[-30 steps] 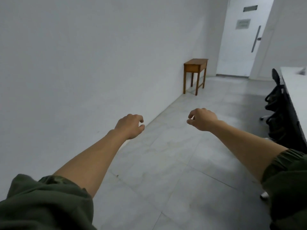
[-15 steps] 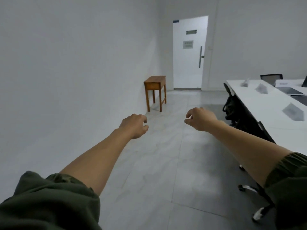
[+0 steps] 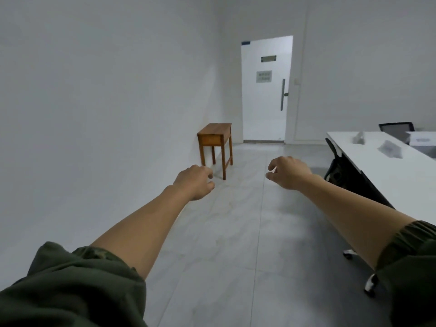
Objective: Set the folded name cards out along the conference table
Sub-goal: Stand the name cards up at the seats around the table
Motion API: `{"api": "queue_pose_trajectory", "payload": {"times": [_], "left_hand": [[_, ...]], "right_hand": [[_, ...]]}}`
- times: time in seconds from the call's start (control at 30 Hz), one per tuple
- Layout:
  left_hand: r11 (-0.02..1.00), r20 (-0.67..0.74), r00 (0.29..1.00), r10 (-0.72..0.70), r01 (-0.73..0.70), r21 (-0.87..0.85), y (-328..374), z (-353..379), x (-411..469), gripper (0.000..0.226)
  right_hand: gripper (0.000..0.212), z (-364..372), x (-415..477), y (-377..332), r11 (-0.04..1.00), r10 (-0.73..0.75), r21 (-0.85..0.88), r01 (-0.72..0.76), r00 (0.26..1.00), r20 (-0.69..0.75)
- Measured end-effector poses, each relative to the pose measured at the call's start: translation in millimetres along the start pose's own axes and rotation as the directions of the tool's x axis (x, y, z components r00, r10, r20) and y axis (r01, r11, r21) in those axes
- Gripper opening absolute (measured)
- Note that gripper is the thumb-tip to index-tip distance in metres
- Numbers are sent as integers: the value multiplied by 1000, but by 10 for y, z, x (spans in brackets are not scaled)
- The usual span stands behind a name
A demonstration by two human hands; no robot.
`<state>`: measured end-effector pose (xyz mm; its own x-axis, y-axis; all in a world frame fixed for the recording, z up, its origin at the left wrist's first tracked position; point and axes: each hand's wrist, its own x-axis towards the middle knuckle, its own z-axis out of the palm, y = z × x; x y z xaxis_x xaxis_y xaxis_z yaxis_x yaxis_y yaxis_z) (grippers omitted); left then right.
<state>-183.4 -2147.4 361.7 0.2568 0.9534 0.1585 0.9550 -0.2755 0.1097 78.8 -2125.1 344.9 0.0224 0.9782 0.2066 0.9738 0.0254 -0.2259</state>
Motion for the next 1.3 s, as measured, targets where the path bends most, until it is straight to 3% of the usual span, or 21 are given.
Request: {"api": "queue_pose_trajectory", "payload": {"times": [0.33,0.5,0.9,1.3], "left_hand": [[995,16,996,89,-88,-43,-498,710,2668,25],[993,26,993,115,-113,-41,-726,772,3976,34],[968,139,958,250,-244,-58,-477,1697,6946,38],[968,176,955,240,-221,-121,-132,2353,9751,39]], "right_hand": [[37,661,2441,374,995,83,-49,-82,997,6],[37,748,3533,541,990,139,-39,-139,990,1],[38,1427,6024,1692,967,252,-41,-250,966,49],[38,1909,8678,2883,961,274,-45,-271,956,104]]}}
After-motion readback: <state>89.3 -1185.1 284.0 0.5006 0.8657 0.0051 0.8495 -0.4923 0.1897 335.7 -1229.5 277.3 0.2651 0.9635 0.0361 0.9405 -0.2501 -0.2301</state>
